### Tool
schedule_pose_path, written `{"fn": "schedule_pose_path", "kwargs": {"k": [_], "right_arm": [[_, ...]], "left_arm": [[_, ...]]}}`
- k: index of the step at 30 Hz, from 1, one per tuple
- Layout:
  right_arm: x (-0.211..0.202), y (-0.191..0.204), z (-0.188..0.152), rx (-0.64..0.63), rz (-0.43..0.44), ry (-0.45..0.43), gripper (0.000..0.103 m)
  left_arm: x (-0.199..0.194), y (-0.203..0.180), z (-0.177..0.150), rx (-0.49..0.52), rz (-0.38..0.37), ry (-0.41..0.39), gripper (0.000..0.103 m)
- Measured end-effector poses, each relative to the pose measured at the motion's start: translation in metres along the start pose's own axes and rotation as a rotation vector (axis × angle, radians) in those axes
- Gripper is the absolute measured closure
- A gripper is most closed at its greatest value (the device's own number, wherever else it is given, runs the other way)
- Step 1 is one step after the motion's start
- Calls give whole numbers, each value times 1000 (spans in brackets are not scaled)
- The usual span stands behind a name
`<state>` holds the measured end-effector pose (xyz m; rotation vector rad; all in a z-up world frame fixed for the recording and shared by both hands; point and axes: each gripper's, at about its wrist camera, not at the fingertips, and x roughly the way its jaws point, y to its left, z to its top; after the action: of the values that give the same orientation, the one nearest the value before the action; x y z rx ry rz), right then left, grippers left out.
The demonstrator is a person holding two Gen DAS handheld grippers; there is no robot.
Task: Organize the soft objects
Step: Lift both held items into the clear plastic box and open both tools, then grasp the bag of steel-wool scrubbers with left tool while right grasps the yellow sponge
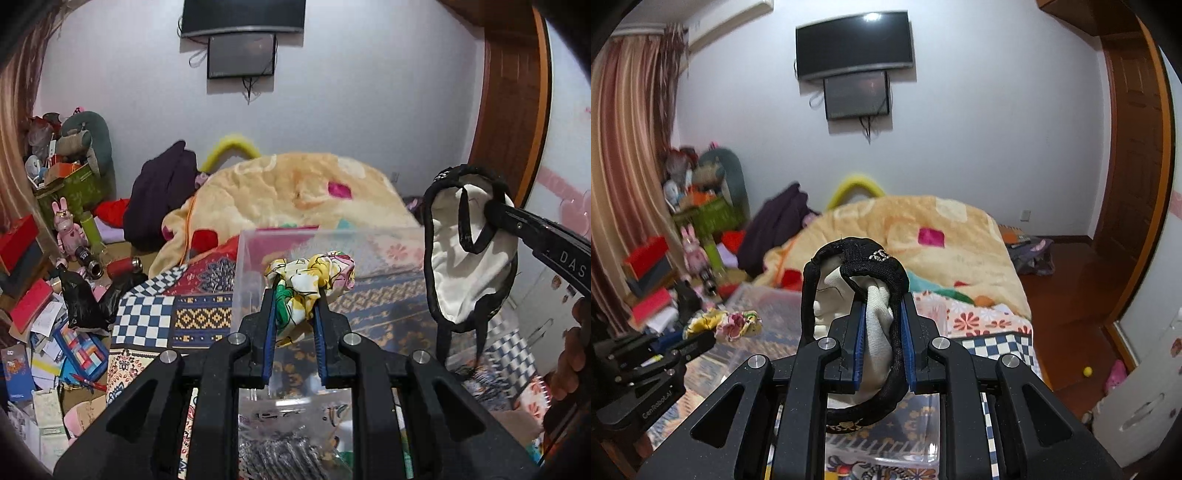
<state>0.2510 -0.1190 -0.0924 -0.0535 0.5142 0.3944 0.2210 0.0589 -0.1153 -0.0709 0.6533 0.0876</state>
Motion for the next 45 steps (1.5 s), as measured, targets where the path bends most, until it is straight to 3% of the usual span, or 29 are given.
{"fn": "schedule_pose_path", "kwargs": {"k": [10, 15, 18, 24, 32, 37, 40, 45], "right_arm": [[28, -1, -13, -57, 17, 165, 85], [28, 3, -18, -103, 16, 204, 82], [24, 0, -19, -105, 32, 222, 74], [3, -6, -15, -96, 46, 183, 59], [-37, -8, -5, -70, 91, 78, 38], [-52, -2, -11, -64, 134, 58, 34], [-55, 3, -18, -71, 144, 54, 25], [-52, 11, -35, -84, 167, 84, 24]], "left_arm": [[24, -12, -7, 27, -24, 88, 84], [25, -16, -9, 41, -29, 106, 71], [21, -18, -9, 48, -28, 99, 64], [-2, -19, -8, 52, -58, 62, 60], [-51, -14, -1, 29, -95, -52, 43], [-78, -7, -6, 22, -101, -104, 35], [-85, -2, -13, 21, -102, -106, 33], [-84, 3, -30, 26, -90, -74, 28]]}}
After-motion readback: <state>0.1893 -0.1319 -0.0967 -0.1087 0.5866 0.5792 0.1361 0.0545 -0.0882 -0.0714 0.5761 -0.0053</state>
